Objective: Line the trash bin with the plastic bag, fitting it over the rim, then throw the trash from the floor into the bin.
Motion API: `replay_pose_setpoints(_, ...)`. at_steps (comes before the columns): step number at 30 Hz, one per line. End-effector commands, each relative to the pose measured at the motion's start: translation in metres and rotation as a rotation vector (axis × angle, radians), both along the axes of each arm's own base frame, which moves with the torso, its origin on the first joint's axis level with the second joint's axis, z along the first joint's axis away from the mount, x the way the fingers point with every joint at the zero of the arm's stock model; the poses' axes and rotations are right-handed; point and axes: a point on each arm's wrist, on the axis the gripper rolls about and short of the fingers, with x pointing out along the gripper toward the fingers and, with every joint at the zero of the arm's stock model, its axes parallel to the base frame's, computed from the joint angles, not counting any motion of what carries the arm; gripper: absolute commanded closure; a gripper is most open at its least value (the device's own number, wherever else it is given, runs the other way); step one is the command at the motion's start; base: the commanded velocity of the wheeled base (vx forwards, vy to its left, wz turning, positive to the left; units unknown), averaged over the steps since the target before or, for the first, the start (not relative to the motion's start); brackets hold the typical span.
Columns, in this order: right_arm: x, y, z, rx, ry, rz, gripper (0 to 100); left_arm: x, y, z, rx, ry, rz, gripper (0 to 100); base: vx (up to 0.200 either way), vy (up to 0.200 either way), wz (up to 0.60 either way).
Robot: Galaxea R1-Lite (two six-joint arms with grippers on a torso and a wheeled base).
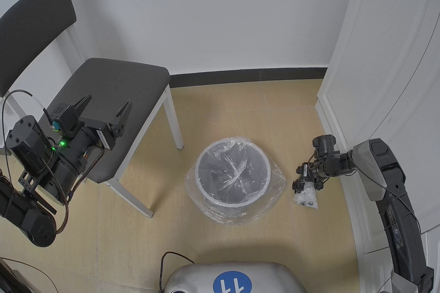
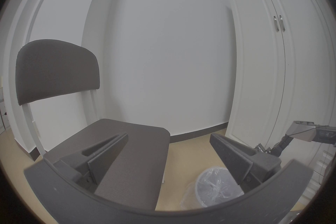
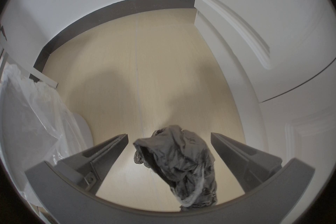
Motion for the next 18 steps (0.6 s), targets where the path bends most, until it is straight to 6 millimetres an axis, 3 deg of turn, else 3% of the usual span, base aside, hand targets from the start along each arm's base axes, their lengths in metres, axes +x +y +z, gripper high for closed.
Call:
replay_pose_setpoints(1,-0.002,0.002,-0.015,-0.003,0.025,0.003,0,-0.001,-0.002,-0.002,0.003,0.010,-0.008,0,0.000,0.000,0.00)
replay_pose_setpoints(14,-0.006,0.009,-0.049,-0.015,0.016,0.007,0,0.000,-0.006,-0.010,0.010,0.040,-0.020,0,0.000,0.000,0.00)
replay_pose_setpoints(18,-0.004,0.009,-0.048,-0.002,-0.006,-0.004,0,0.000,-0.006,-0.011,0.012,0.046,-0.020,0,0.000,0.000,0.00)
